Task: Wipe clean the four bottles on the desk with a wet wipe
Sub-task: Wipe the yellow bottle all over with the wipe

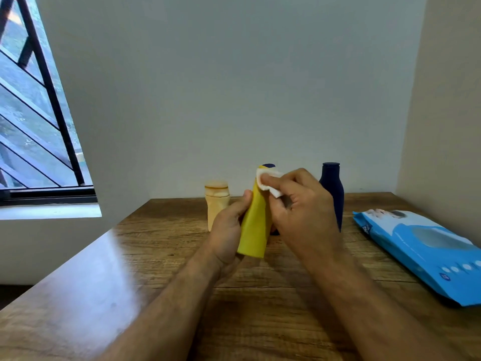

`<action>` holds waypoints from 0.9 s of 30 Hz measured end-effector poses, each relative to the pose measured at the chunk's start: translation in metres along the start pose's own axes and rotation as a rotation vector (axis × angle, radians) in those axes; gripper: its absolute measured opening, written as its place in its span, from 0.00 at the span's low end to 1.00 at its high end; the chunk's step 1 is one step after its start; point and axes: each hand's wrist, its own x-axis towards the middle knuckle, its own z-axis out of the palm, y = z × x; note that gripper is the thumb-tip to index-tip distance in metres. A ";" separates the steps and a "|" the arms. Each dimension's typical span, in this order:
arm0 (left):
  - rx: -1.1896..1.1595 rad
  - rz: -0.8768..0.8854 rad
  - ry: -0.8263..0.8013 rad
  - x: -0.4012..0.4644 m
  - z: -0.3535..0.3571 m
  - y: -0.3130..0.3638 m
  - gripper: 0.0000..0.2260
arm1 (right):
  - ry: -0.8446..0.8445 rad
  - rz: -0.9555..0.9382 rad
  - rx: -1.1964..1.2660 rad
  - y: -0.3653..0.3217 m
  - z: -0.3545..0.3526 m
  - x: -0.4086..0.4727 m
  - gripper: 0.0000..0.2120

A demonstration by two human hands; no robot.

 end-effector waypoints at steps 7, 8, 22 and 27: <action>-0.210 0.025 0.067 0.003 -0.009 0.013 0.28 | -0.500 -0.123 0.116 -0.006 0.005 -0.010 0.11; -0.212 0.029 0.075 0.003 -0.009 0.013 0.29 | -0.510 -0.137 0.107 -0.006 0.005 -0.010 0.12; -0.112 0.225 0.206 0.003 -0.013 0.013 0.23 | -0.448 -0.061 0.118 -0.011 0.007 -0.012 0.13; 0.044 0.288 0.206 0.002 -0.010 0.015 0.11 | -0.341 -0.098 0.126 -0.013 0.005 -0.010 0.12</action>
